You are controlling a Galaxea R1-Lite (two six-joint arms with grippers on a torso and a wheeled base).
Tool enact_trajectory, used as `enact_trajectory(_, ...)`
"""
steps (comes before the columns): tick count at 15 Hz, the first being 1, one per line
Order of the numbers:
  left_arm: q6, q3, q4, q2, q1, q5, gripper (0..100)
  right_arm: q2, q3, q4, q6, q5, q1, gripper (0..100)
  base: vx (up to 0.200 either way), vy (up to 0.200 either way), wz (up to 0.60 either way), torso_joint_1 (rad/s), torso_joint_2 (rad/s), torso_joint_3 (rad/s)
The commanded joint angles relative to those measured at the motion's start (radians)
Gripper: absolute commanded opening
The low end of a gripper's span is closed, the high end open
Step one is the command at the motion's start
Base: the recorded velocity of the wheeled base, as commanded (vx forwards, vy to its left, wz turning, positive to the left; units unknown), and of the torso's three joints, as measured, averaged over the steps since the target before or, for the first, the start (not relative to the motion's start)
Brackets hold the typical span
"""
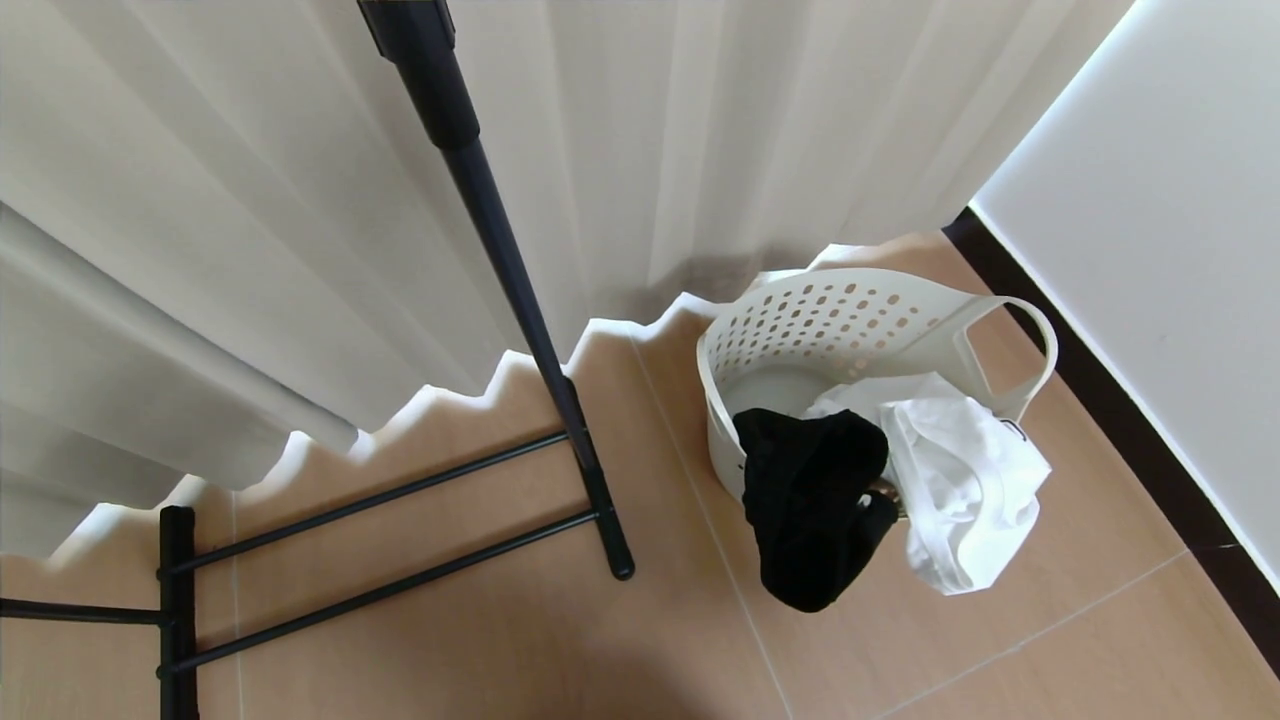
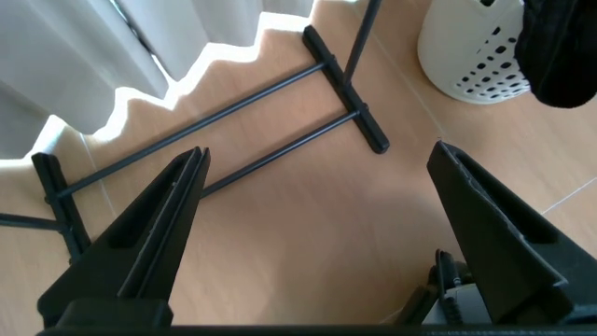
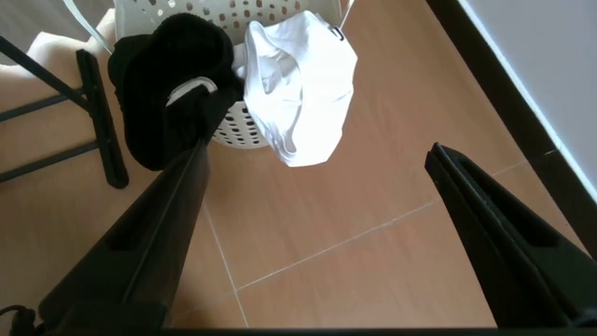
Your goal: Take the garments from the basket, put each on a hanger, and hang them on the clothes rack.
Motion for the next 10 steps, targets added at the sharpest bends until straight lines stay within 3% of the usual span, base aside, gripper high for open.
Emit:
enact_trajectory(1, -0.006, 0.0, 0.001, -0.001, -0.001, 0.004, 100, -0.001, 0.0, -0.002, 0.006, -0.003, 0.0, 100, 0.0, 0.0, 0.0, -0.002, 0.0, -0.193)
enact_trajectory(7, -0.006, 0.0, 0.001, -0.001, 0.0, 0.007, 100, 0.062, -0.006, 0.011, 0.001, -0.014, -0.005, 100, 0.0, 0.0, 0.0, 0.0, 0.0, -0.026)
enact_trajectory(8, -0.006, 0.0, 0.001, -0.001, 0.0, 0.008, 100, 0.306, -0.02, -0.001, 0.006, 0.015, 0.003, 100, 0.0, 0.0, 0.0, 0.0, 0.0, 0.0)
enact_trajectory(10, -0.008, 0.0, 0.001, -0.001, 0.0, 0.008, 100, 0.598, -0.097, -0.082, 0.052, 0.097, 0.026, 100, 0.0, 0.0, 0.0, 0.0, 0.0, 0.0)
